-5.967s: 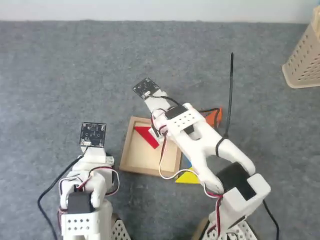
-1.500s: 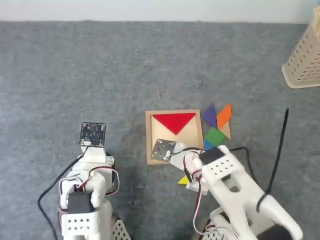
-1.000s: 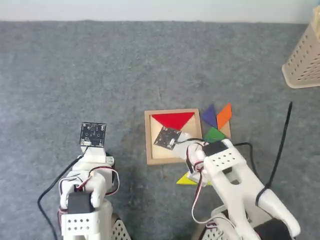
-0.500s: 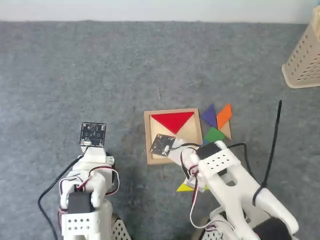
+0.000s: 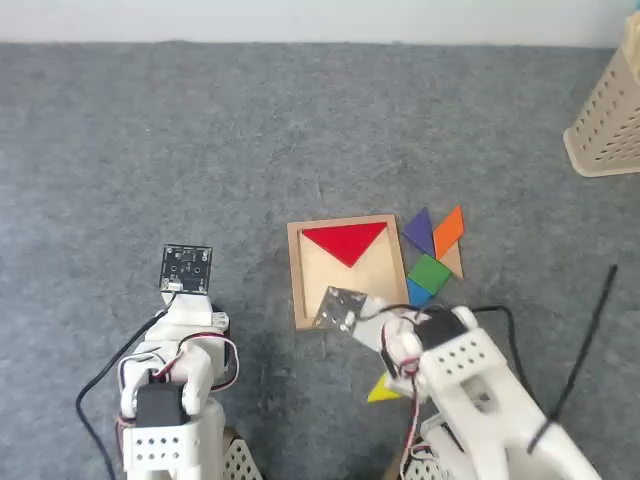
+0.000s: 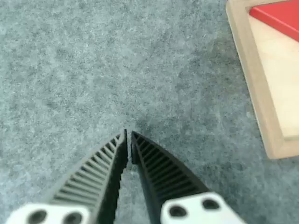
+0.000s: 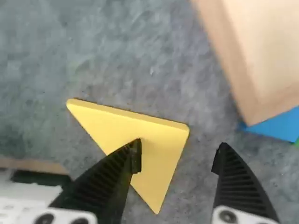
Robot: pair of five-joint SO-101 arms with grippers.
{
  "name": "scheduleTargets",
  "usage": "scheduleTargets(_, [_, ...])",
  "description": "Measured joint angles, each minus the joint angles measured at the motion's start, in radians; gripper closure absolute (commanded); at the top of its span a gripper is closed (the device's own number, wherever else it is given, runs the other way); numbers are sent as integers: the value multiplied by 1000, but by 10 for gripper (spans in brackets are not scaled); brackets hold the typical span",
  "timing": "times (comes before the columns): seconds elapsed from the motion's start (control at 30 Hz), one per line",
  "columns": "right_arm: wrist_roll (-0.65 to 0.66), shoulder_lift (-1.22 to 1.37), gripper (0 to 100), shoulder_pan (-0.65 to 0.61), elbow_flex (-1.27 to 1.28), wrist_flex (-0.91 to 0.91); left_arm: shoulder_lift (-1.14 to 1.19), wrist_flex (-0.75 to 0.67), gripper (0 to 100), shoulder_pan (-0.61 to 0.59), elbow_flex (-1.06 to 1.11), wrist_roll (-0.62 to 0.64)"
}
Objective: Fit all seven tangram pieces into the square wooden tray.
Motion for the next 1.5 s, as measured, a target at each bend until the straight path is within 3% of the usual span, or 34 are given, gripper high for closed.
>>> scheduleTargets(0.27, [38,-49,731,-81,18,20,0,0,983,0,0,0])
scheduleTargets(0.63, [176,83,731,-83,-11,12,0,0,983,0,0,0])
scheduleTargets(1.0, [195,107,734,-80,-12,12,0,0,983,-2,0,0])
scheduleTargets(1.37, [176,146,734,146,-49,-25,0,0,983,0,0,0])
scheduleTargets(1.5, [94,157,734,199,-72,-74,0,0,983,0,0,0])
